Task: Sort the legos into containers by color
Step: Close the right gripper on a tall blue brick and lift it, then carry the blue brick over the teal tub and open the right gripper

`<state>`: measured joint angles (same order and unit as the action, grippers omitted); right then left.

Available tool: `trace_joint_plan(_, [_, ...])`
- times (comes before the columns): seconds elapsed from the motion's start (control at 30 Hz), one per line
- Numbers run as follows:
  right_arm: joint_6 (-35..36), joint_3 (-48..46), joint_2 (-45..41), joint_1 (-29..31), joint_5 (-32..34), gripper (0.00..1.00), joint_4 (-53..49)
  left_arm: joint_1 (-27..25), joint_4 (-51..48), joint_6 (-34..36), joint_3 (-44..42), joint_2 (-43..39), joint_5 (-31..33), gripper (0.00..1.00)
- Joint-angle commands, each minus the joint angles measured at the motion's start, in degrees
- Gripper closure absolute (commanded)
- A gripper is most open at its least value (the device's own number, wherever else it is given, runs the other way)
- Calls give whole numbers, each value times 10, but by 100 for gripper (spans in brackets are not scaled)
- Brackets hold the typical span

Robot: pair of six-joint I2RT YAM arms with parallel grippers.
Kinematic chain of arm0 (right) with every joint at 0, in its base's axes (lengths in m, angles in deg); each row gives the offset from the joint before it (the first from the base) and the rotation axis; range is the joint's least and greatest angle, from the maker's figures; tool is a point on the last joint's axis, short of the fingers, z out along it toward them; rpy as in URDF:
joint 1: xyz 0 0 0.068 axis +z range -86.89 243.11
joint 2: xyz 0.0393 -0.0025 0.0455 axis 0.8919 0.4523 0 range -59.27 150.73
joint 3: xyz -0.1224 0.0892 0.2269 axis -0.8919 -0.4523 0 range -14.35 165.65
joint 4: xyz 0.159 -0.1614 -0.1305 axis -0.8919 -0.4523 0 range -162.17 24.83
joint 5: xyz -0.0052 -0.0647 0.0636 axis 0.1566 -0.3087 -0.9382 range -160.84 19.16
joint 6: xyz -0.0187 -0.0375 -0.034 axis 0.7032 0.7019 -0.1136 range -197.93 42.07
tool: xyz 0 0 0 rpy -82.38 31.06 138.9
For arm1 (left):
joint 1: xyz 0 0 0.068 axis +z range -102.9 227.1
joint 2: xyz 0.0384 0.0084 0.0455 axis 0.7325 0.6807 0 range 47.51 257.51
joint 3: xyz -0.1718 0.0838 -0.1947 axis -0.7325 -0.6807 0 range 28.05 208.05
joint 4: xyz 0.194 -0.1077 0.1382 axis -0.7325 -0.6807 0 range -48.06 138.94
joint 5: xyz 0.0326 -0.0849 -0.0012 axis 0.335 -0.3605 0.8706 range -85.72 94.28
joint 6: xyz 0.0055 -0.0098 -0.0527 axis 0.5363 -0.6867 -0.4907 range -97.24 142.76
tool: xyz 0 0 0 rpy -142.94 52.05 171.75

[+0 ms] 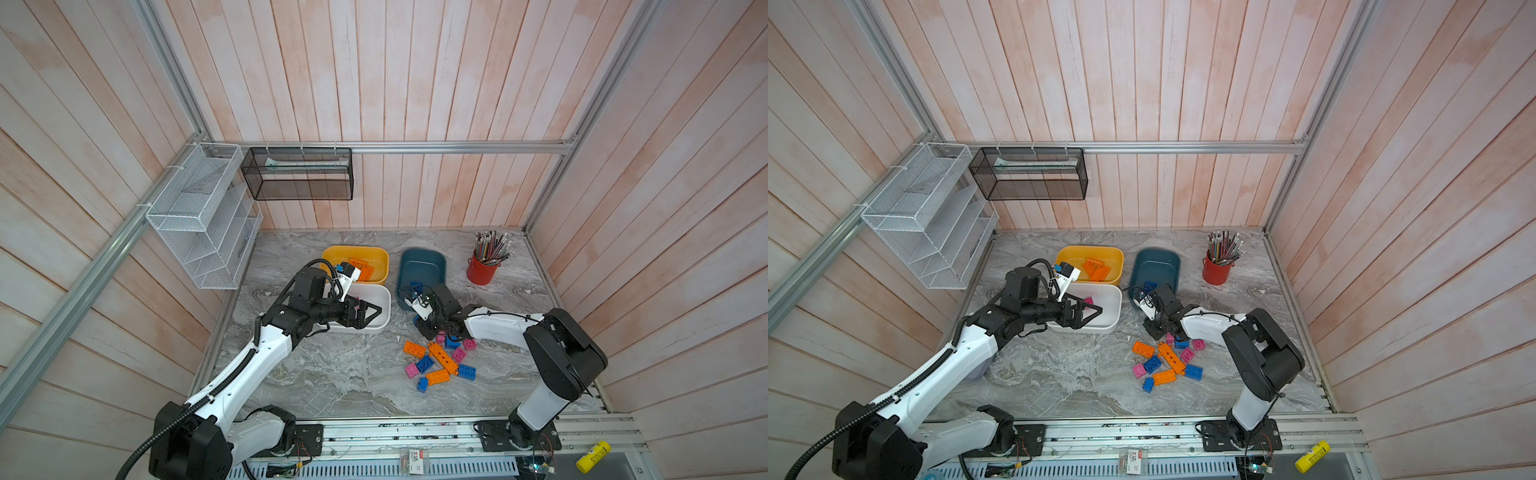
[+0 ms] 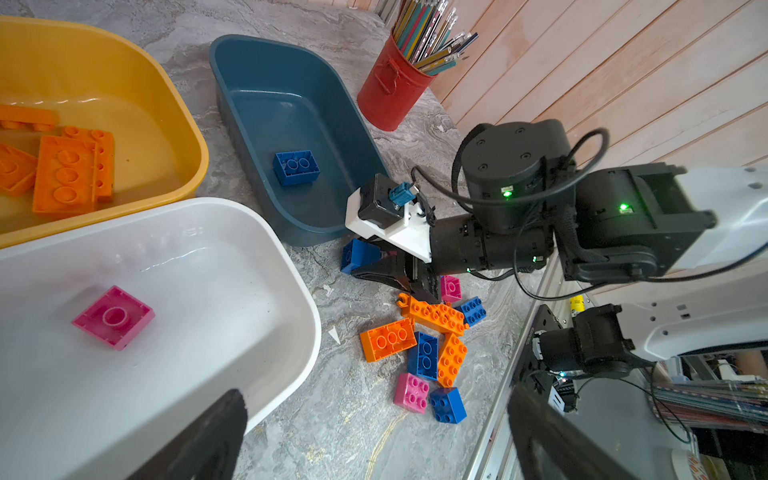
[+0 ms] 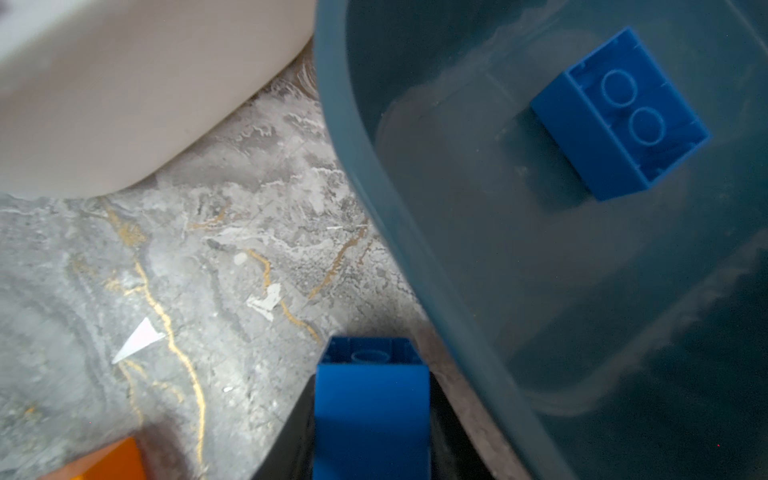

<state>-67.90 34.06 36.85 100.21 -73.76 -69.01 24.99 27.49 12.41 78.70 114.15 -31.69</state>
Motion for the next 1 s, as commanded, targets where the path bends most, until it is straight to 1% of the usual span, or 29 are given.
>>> trace_joint_plan(0.0, [-15, 20, -45, 5, -24, 74, -32, 3, 2, 5, 0, -11, 0, 0])
trace_joint_plan(0.1, [-27, 31, -107, 5, -39, 74, -68, 4, 8, -2, 9, -15, -7, 0])
trace_joint_plan(0.17, [-46, 38, -152, -1, -30, 74, -72, 4, 18, -9, 15, -17, -12, 0])
trace_joint_plan(0.23, [-54, 49, -175, -25, -47, 74, -71, 6, 30, -16, 17, -17, -20, 0])
trace_joint_plan(0.3, [-54, 70, -171, -58, -74, 74, -68, 6, 38, -18, 20, -14, -24, 0])
trace_joint_plan(0.4, [-39, 119, -126, -91, -84, 74, -71, 9, 41, -17, 26, -4, -20, 0])
trace_joint_plan(0.5, [-30, 176, -58, -111, -89, 74, -76, 12, 49, -19, 30, -4, -12, 0])
trace_joint_plan(0.6, [-32, 225, 18, -125, -77, 74, -72, 16, 62, -25, 33, -2, -6, 0])
trace_joint_plan(0.63, [-31, 243, 45, -127, -66, 74, -75, 18, 67, -28, 33, -1, -4, 0])
trace_joint_plan(0.77, [-17, 322, 137, -128, -60, 73, -100, 24, 80, -33, 28, 2, -4, 0])
trace_joint_plan(0.87, [-16, 353, 183, -129, -43, 73, -86, 30, 80, -32, 23, 3, -8, 0])
trace_joint_plan(0.97, [-7, 385, 225, -128, -29, 71, -93, 33, 81, -31, 15, 2, -9, 0])
